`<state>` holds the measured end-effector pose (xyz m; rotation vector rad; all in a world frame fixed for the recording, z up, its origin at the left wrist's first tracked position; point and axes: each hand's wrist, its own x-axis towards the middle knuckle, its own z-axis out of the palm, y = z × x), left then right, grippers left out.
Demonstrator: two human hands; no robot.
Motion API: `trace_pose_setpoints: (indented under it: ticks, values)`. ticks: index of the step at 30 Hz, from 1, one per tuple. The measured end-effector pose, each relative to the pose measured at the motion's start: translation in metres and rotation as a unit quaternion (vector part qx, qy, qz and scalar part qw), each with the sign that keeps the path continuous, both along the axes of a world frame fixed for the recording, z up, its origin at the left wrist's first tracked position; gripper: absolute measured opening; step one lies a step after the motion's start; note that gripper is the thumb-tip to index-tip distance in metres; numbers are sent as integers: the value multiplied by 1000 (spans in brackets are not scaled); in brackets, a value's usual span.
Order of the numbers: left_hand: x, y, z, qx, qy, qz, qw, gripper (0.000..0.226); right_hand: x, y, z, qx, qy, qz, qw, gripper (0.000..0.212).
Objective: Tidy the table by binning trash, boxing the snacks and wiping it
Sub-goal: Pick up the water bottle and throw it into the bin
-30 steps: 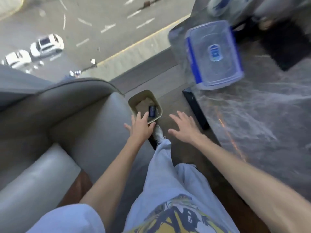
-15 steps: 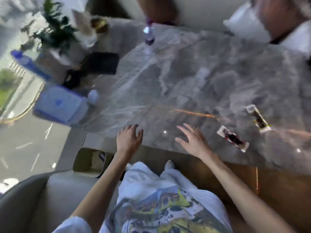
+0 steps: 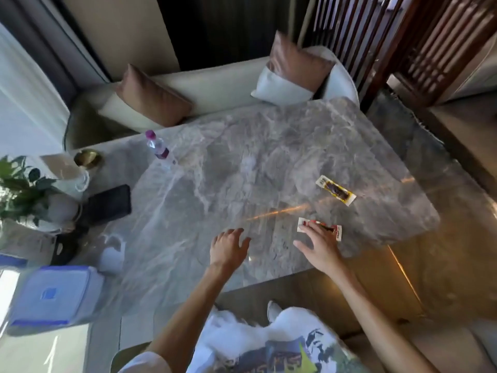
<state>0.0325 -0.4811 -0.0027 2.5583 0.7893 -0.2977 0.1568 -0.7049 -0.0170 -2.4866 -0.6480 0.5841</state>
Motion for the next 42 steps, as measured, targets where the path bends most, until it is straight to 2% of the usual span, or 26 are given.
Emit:
trace_pose_setpoints:
  ticks: [4, 10, 13, 15, 20, 25, 28, 34, 42]
  values:
    - [-10, 37, 6, 2, -3, 10, 1000, 48, -7, 41, 17, -10, -5, 22, 1000, 53]
    - [-64, 143, 17, 14, -12, 90, 996, 47, -33, 156, 19, -1, -3, 73, 997, 67]
    - [-100, 189, 21, 26, -10, 146, 989, 45, -56, 215, 22, -6, 9, 126, 992, 53]
    - [-135, 221, 20, 31, -6, 198, 980, 42, -77, 260, 19, -8, 23, 176, 984, 52]
    - [-229, 288, 10, 24, -12, 367, 930, 40, -133, 361, 11, -24, 57, 285, 957, 52]
    - [-314, 328, -7, 9, -35, 536, 843, 42, -193, 445, 5, -67, 75, 369, 924, 56]
    - [-351, 339, -15, -8, -13, 603, 798, 44, -232, 485, 10, -73, 69, 429, 898, 57]
    - [-384, 341, -34, -56, -8, 637, 769, 54, -274, 536, 1, -113, 85, 488, 862, 59]
    - [-384, 347, -54, -102, -29, 664, 740, 55, -279, 564, -9, -152, 72, 502, 848, 58]
